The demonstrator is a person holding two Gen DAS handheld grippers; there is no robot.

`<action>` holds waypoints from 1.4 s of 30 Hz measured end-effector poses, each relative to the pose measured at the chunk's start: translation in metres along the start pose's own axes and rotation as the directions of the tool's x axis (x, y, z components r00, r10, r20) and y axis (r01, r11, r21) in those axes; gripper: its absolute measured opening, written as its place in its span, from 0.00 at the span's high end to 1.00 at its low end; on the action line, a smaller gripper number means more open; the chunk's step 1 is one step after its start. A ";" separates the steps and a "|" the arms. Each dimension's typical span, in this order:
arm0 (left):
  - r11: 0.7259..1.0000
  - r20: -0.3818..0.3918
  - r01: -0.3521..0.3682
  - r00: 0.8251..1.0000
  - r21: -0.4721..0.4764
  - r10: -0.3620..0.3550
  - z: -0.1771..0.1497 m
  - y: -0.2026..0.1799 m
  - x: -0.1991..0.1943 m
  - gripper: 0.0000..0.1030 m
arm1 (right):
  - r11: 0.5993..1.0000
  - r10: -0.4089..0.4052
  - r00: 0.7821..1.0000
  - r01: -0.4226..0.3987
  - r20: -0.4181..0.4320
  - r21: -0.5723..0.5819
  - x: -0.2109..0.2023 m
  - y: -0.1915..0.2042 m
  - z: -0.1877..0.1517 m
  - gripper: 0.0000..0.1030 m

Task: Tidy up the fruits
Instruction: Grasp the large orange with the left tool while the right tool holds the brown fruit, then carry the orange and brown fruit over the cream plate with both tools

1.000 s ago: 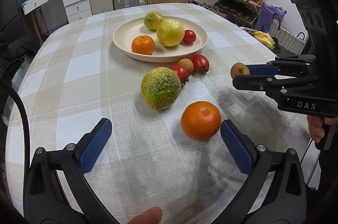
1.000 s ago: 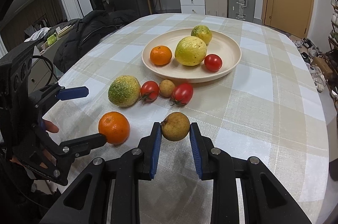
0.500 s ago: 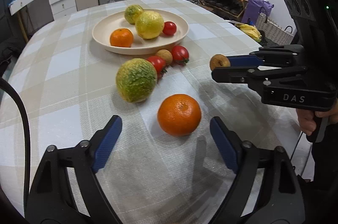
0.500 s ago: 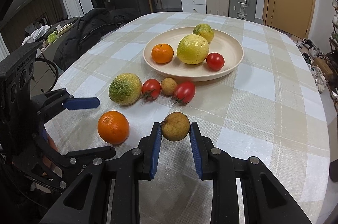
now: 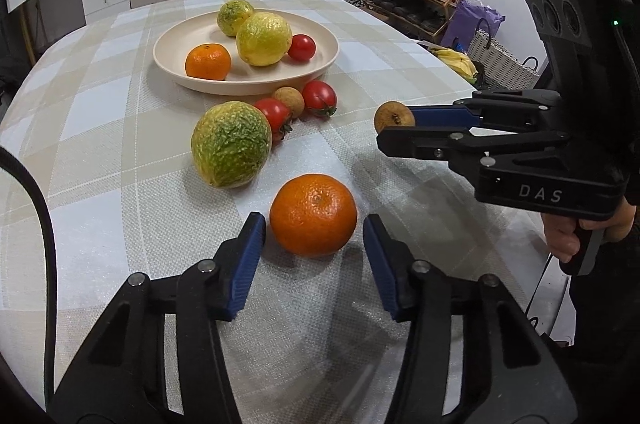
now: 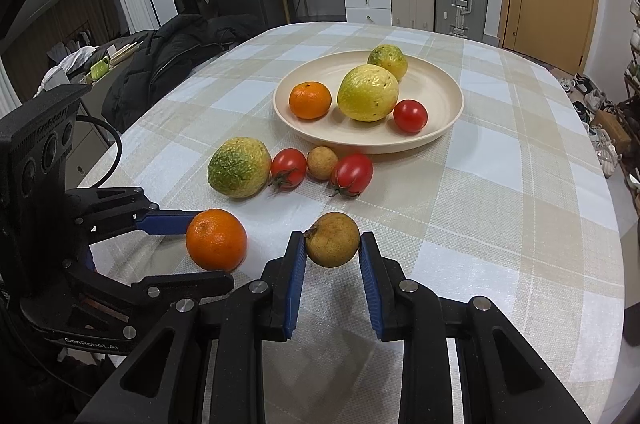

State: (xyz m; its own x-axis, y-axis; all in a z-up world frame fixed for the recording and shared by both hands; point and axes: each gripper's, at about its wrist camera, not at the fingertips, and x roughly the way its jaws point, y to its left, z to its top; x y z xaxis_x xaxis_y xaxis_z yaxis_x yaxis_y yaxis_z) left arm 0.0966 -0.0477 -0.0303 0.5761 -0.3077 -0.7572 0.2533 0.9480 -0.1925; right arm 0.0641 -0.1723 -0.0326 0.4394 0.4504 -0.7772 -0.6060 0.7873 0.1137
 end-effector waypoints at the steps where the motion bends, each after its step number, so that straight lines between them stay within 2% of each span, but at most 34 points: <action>1: 1.000 0.001 -0.003 1.000 0.000 0.003 0.000 0.000 0.000 0.53 | 1.000 0.001 1.000 -0.001 0.000 0.001 0.000 0.000 0.000 0.73; 2: 1.000 0.002 -0.004 1.000 0.000 0.004 0.000 0.000 0.000 0.54 | 1.000 0.000 1.000 0.000 0.000 0.000 0.000 0.000 0.000 0.73; 4: 1.000 0.005 0.000 1.000 -0.002 0.000 0.000 0.000 0.000 0.62 | 1.000 0.000 1.000 0.000 0.000 0.001 0.000 0.000 0.000 0.73; 19: 1.000 0.056 0.007 0.998 0.012 -0.007 0.002 -0.003 -0.011 0.62 | 1.000 -0.001 1.000 0.001 0.020 0.002 -0.004 -0.001 0.001 0.73; 30: 1.000 0.103 -0.015 0.995 -0.015 0.016 0.006 0.005 -0.025 0.62 | 1.000 0.006 0.999 -0.007 0.045 0.012 -0.011 -0.003 0.002 0.73; 42: 0.996 0.180 -0.066 0.981 -0.058 0.075 0.013 0.022 -0.049 0.62 | 0.999 0.005 0.996 -0.008 0.087 0.040 -0.020 -0.008 0.003 0.73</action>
State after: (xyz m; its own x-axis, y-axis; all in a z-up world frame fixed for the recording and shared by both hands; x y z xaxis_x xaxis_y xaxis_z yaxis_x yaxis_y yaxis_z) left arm 0.0842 -0.0132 0.0109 0.7237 -0.2450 -0.6451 0.1693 0.9693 -0.1782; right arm 0.0621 -0.1859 -0.0158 0.4929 0.4891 -0.7197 -0.5822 0.8000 0.1449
